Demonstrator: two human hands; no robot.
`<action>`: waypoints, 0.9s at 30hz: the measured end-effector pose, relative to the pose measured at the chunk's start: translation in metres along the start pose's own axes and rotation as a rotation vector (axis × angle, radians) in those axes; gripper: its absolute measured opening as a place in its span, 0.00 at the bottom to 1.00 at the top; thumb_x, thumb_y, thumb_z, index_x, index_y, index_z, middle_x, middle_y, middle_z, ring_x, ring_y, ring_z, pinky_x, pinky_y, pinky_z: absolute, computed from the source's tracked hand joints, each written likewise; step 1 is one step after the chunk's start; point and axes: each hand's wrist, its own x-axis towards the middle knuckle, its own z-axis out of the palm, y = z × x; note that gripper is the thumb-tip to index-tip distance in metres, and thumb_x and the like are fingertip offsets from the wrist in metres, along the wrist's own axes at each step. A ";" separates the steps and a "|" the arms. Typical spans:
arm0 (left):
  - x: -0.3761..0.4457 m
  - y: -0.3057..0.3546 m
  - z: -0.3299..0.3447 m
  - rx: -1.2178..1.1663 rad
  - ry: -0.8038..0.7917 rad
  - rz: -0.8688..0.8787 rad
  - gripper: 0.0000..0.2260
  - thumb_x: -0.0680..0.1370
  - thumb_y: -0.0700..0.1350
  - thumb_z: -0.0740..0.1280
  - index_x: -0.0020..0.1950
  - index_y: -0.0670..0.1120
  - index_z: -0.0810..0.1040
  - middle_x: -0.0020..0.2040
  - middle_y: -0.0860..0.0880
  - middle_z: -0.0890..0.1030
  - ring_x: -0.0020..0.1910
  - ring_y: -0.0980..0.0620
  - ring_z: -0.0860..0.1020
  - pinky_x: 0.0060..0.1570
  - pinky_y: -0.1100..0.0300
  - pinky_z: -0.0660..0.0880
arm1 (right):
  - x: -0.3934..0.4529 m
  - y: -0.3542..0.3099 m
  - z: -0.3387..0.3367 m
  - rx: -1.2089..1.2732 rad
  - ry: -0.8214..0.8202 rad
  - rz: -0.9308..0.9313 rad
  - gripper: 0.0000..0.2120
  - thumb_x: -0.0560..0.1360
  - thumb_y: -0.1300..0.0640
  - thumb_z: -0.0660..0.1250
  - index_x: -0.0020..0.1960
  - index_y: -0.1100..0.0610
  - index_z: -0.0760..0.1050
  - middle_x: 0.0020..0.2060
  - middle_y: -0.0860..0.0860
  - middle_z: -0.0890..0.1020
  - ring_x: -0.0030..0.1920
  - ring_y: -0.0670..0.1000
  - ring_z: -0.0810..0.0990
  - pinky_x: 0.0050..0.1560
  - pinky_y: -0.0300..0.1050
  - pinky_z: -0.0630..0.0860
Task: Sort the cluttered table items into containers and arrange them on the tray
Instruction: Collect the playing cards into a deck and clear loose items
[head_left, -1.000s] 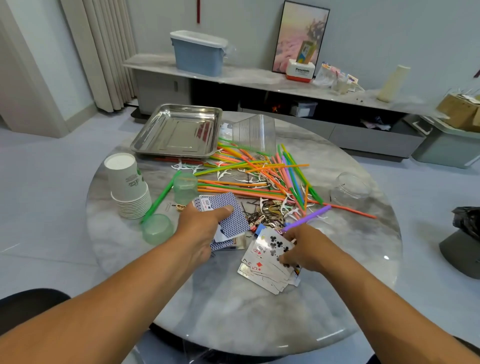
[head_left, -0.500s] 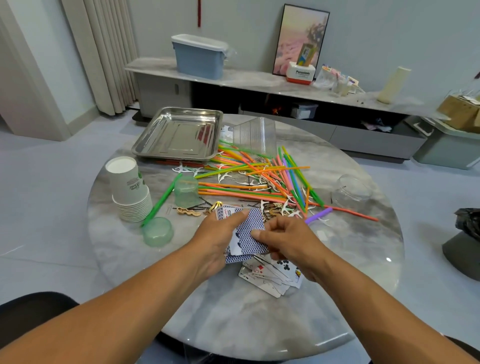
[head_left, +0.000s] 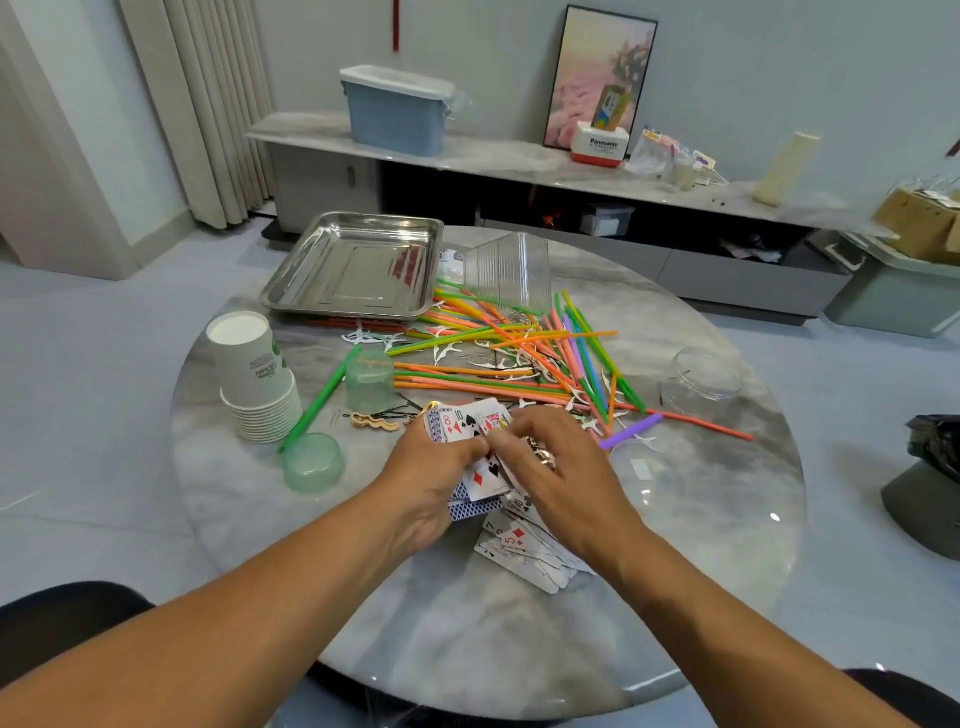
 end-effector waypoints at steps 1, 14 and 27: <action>-0.001 0.000 0.000 -0.003 -0.001 0.002 0.17 0.77 0.29 0.69 0.63 0.41 0.78 0.54 0.35 0.84 0.51 0.32 0.83 0.49 0.34 0.80 | 0.002 0.001 0.000 0.058 0.017 0.042 0.09 0.78 0.43 0.69 0.46 0.47 0.80 0.50 0.42 0.79 0.56 0.43 0.78 0.56 0.38 0.74; -0.004 0.002 0.001 -0.005 -0.043 0.006 0.15 0.78 0.27 0.64 0.60 0.42 0.77 0.50 0.37 0.86 0.44 0.37 0.86 0.36 0.42 0.83 | 0.013 0.004 -0.014 0.681 -0.017 0.614 0.19 0.71 0.62 0.79 0.59 0.55 0.78 0.44 0.55 0.88 0.40 0.53 0.88 0.32 0.41 0.80; 0.006 0.016 -0.011 -0.087 0.192 0.001 0.10 0.80 0.36 0.64 0.59 0.34 0.79 0.51 0.37 0.83 0.44 0.40 0.83 0.39 0.46 0.82 | 0.016 0.030 -0.043 -0.060 -0.273 0.664 0.14 0.72 0.59 0.78 0.57 0.53 0.81 0.47 0.52 0.87 0.42 0.53 0.87 0.46 0.51 0.85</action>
